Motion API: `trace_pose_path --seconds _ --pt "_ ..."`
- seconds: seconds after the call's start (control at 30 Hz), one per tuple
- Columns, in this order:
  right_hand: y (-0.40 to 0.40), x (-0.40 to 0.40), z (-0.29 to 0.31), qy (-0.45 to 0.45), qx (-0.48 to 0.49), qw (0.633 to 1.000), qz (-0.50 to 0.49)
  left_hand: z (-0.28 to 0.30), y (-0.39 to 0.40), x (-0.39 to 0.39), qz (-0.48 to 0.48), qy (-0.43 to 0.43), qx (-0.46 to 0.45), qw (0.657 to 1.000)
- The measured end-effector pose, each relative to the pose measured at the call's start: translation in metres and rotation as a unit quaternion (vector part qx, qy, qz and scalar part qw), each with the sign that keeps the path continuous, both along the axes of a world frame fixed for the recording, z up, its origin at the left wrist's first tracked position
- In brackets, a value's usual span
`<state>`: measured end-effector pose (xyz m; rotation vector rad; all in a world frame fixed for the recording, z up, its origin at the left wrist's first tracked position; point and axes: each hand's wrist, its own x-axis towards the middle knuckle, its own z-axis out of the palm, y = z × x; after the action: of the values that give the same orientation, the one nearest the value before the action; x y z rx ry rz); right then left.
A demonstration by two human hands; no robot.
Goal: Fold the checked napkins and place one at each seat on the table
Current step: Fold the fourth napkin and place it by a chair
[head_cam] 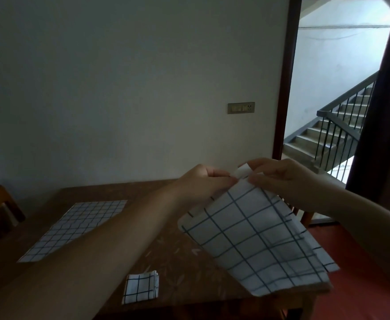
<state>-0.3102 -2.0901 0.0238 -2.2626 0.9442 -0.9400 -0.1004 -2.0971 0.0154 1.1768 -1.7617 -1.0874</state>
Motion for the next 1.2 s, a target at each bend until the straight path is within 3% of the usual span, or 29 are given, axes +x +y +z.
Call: trace_pose_path --seconds 0.13,0.3,0.47,0.57,0.8,0.9,1.07,1.2 --pt "-0.004 0.008 -0.002 0.05 -0.056 0.996 -0.057 0.002 0.008 -0.005 -0.028 0.025 0.001 0.999" --pt "0.001 0.019 -0.002 0.077 -0.107 0.984 -0.12 0.005 0.015 -0.004 -0.024 -0.023 -0.039 0.999" --pt "0.003 0.018 -0.003 0.017 -0.026 0.995 -0.099 0.001 0.012 0.003 -0.015 -0.033 -0.081 0.996" --pt "0.005 0.011 -0.008 -0.024 0.022 0.994 -0.104 0.002 0.008 0.01 0.003 -0.028 -0.061 0.998" --pt "0.01 0.019 -0.009 -0.125 0.039 0.987 -0.089 0.0 0.009 0.008 -0.032 -0.045 -0.092 0.994" --pt "0.014 0.027 -0.011 -0.064 -0.044 0.992 -0.099 0.0 0.009 0.007 -0.04 -0.046 -0.101 0.993" --pt "0.009 0.033 -0.022 -0.101 -0.111 0.978 -0.144 0.0 0.012 0.007 -0.049 -0.06 -0.109 0.991" --pt "0.009 0.03 -0.021 -0.093 -0.168 0.965 -0.18 0.003 0.012 0.013 -0.004 -0.156 -0.202 0.967"
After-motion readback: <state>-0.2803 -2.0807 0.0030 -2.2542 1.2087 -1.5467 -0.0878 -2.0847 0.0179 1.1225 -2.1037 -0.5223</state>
